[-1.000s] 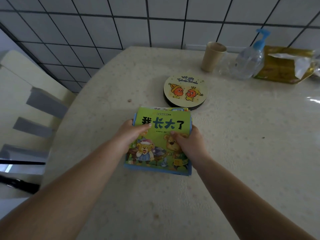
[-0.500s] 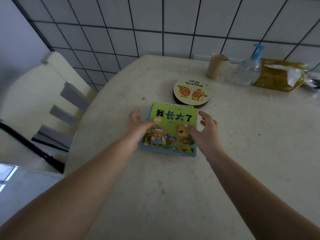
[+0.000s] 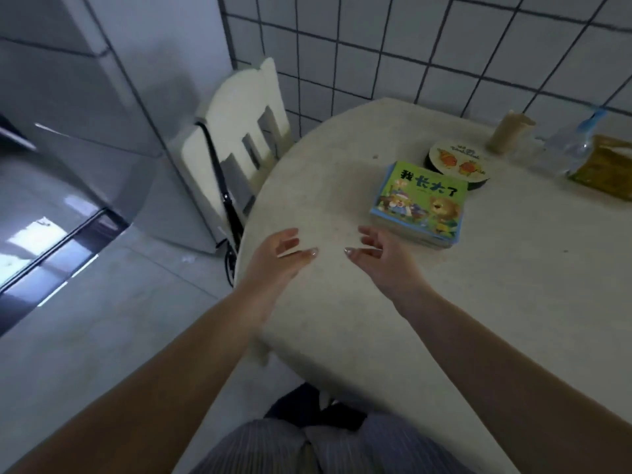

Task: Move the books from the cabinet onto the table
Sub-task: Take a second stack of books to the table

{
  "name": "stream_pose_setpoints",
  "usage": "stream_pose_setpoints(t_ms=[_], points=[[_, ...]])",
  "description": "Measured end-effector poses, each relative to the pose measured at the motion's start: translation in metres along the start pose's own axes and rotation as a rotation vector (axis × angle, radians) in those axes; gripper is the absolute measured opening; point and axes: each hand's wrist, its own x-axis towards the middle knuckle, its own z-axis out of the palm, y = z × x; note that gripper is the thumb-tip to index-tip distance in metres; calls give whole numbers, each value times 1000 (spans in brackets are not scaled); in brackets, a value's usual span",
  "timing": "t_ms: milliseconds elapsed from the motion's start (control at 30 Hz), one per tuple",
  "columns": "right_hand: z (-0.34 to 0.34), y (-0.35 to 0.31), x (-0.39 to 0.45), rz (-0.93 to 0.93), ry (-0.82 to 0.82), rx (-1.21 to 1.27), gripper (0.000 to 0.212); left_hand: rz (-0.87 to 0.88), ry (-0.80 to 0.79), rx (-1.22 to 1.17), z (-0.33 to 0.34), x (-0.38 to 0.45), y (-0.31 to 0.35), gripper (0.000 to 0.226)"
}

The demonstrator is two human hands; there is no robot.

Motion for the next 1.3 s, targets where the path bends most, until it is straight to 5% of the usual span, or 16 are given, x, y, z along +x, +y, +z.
stream_pose_setpoints(t_ms=[233, 600, 1300], points=[[88, -14, -91, -52, -293, -64, 50, -50, 163, -98, -100, -109, -48, 32], [171, -32, -191, -235, -774, -213, 47, -30, 539, -273, -180, -260, -115, 57], [165, 34, -420, -529, -1476, -513, 51, -10, 1300, -716, -59, -547, -265, 53]])
